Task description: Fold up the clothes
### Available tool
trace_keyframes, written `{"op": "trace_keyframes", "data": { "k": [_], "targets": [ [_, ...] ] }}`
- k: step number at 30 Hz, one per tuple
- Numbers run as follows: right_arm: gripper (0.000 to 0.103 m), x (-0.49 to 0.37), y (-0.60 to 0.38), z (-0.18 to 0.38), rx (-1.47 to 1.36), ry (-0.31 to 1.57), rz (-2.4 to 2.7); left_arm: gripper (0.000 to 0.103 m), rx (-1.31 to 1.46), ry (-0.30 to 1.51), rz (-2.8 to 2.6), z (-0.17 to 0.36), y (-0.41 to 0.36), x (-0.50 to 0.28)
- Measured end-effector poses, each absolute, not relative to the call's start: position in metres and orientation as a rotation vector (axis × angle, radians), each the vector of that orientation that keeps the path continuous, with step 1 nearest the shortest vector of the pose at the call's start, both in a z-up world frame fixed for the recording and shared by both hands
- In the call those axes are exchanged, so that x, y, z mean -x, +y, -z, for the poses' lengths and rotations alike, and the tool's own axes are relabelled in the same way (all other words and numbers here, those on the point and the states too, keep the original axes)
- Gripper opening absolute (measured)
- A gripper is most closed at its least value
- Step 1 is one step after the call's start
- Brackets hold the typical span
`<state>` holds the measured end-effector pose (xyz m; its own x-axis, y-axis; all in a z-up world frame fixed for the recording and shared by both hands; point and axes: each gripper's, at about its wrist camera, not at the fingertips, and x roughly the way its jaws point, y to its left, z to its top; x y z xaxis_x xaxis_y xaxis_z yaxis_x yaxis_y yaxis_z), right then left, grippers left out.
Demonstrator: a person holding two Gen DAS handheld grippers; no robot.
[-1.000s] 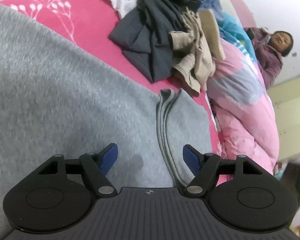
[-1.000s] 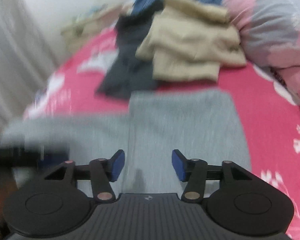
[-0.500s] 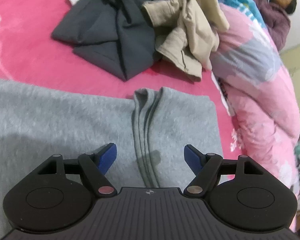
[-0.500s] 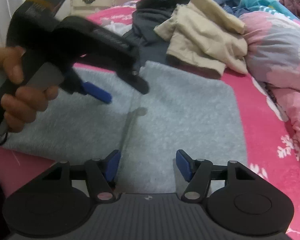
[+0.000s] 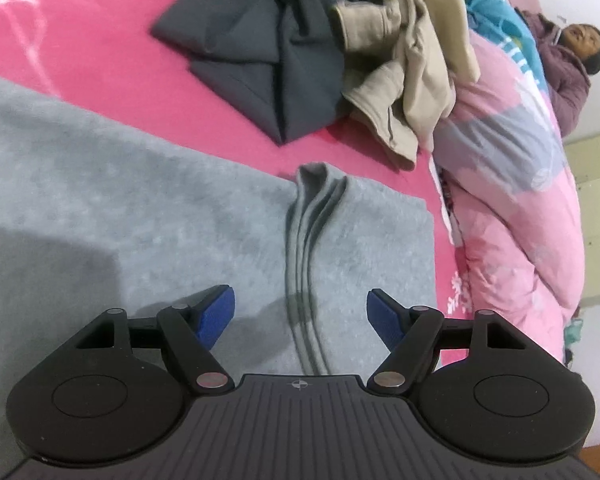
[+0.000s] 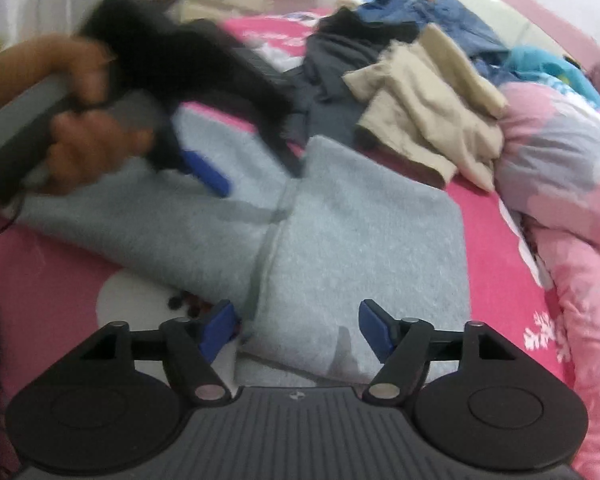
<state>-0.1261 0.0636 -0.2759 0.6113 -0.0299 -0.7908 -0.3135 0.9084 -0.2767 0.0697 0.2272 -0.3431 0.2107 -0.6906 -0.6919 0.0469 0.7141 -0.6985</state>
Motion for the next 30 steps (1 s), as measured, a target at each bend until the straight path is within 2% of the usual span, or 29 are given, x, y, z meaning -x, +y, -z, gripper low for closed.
{"op": "trace_keyframes", "data": {
  "k": [7,10,11,14,20,22,23,26,28,30],
  "targets": [
    [0.071,0.107,0.077,0.302,0.562,0.959,-0.157,0.073,0.528,1.238,0.600,0.340,0.204,-0.075],
    [0.067,0.101,0.077,0.308,0.576,0.975,-0.159,0.073,0.500,1.220,0.607,0.343,0.196,-0.074],
    [0.062,0.100,0.077,0.310,0.576,0.979,-0.163,0.073,0.494,1.213,0.610,0.343,0.194,-0.074],
    [0.057,0.100,0.075,0.310,0.574,0.981,-0.172,0.073,0.482,1.195,0.621,0.343,0.189,-0.075],
    [0.041,0.107,0.068,0.297,0.553,0.964,-0.143,0.066,0.476,1.171,0.651,0.343,0.182,-0.076],
    [0.039,0.106,0.064,0.296,0.548,0.961,-0.126,0.061,0.484,1.163,0.647,0.344,0.179,-0.078],
    [0.037,0.105,0.062,0.295,0.541,0.959,-0.118,0.054,0.492,1.157,0.642,0.344,0.179,-0.078],
    [0.036,0.102,0.053,0.293,0.505,0.946,-0.095,0.048,0.502,1.147,0.620,0.346,0.177,-0.078],
    [0.036,0.098,0.052,0.296,0.500,0.948,-0.095,0.048,0.495,1.144,0.612,0.346,0.174,-0.077],
    [0.036,0.095,0.052,0.302,0.511,0.963,-0.111,0.054,0.493,1.151,0.599,0.345,0.169,-0.077]
  ]
}}
